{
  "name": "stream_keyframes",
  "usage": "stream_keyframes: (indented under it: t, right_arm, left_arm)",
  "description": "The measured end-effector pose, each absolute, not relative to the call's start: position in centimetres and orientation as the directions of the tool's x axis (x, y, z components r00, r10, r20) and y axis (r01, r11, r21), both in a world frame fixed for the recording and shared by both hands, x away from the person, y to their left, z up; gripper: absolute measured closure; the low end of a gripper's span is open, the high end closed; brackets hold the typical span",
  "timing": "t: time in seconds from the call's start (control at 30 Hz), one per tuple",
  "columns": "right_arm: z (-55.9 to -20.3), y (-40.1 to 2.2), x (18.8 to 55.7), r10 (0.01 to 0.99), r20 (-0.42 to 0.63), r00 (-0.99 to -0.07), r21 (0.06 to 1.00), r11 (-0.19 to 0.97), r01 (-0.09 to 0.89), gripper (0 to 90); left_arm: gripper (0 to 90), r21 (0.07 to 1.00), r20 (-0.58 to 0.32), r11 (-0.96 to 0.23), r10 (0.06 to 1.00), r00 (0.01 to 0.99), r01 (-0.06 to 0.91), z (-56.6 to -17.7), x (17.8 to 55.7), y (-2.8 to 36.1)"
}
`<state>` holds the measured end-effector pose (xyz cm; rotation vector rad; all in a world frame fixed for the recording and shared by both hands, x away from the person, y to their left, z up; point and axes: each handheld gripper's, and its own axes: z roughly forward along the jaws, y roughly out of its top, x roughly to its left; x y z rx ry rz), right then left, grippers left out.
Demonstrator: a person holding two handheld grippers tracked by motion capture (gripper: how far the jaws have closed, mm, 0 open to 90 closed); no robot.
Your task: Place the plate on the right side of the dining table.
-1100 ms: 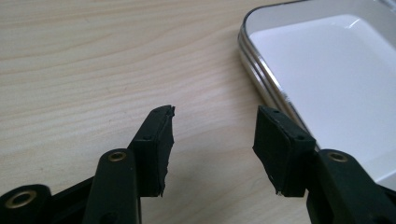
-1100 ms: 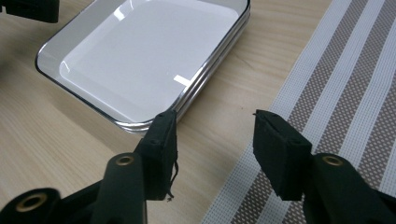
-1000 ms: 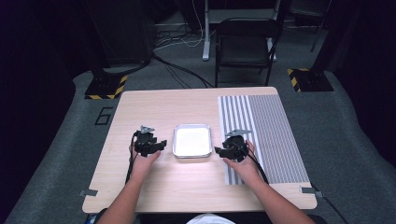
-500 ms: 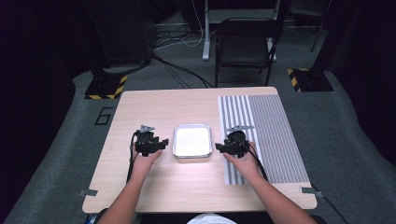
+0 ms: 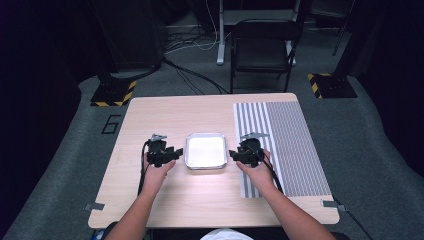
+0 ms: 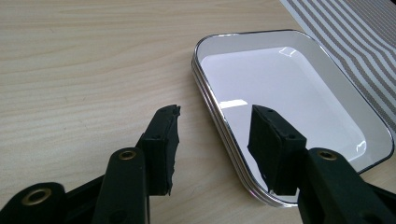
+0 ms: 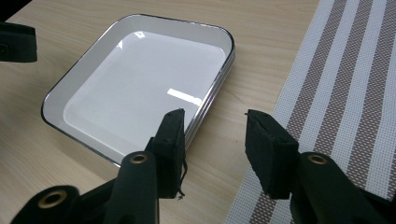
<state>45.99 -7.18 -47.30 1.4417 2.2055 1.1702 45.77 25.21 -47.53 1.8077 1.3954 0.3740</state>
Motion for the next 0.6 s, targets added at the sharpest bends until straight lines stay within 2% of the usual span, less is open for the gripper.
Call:
stream_keyframes:
  t: [0.23,0.3,0.37,0.6]
  right_arm:
    - [-47.21,-6.98,46.16,0.857,0.241,-0.455,0.730,0.149,0.667,57.6]
    - [-47.18,-7.01,46.29,0.856,0.263,-0.445,0.724,0.130,0.678,58.5]
    - [-47.21,-7.01,46.48,0.856,0.275,-0.438,0.711,0.126,0.691,60.2]
    - [-47.64,-6.93,46.80,0.843,0.321,-0.432,0.684,0.109,0.721,63.9]
  left_arm:
    - [51.9,0.719,-0.268,-0.048,0.901,0.341,0.694,-47.88,45.94,24.98]
    - [55.0,0.715,-0.275,-0.049,0.898,0.344,0.697,-47.95,45.98,24.92]
    - [61.6,0.705,-0.290,-0.051,0.889,0.353,0.708,-48.09,46.08,24.88]
    - [66.3,0.675,-0.323,-0.038,0.883,0.341,0.737,-48.39,46.31,24.69]
